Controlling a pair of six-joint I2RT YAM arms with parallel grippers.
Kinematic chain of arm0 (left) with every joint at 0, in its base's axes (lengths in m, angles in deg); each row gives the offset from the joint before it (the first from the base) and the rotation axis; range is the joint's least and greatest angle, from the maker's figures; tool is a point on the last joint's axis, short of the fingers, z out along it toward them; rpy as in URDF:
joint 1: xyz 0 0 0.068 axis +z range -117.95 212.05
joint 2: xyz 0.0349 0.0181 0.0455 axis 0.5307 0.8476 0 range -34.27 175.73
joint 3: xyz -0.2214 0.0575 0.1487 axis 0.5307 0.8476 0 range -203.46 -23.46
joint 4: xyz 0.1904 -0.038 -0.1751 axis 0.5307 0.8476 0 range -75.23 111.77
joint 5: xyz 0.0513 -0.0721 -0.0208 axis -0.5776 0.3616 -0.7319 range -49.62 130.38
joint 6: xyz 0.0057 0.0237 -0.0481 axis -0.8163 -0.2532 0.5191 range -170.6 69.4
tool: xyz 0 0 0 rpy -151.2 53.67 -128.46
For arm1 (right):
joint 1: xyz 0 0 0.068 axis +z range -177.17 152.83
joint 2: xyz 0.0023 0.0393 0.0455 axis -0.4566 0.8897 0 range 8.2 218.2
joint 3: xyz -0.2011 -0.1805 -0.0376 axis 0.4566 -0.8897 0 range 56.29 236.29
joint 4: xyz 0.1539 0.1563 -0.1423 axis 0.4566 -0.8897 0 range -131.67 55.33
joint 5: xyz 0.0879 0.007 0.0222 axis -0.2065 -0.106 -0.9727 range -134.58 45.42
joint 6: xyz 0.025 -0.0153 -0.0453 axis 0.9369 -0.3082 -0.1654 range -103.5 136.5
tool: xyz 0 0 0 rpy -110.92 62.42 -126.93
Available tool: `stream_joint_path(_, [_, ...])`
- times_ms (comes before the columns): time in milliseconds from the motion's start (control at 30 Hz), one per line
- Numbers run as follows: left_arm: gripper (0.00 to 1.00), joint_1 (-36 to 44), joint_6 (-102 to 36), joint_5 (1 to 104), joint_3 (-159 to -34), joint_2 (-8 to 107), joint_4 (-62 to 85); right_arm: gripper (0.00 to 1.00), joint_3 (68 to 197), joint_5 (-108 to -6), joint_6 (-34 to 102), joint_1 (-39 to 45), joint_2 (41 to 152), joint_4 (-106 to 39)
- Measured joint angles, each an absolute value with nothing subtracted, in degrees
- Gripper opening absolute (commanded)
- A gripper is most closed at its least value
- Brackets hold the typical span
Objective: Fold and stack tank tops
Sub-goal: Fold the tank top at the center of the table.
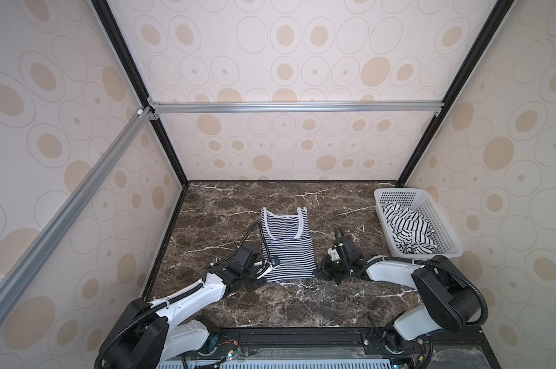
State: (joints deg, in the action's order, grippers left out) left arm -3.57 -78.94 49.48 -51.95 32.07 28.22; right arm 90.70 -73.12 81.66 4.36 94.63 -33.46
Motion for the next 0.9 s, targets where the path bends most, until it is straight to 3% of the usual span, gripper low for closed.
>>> stream_joint_path(400, [0.48,-6.3,-79.4,51.1,-53.0,37.3,27.7,0.00,94.7,-73.5,80.0,4.4,92.5,-38.1])
stream_joint_path(900, [0.24,-6.4,-80.4,50.7,-53.7,41.5,26.2,0.00,96.8,-74.1,79.8,4.4,92.5,-39.9])
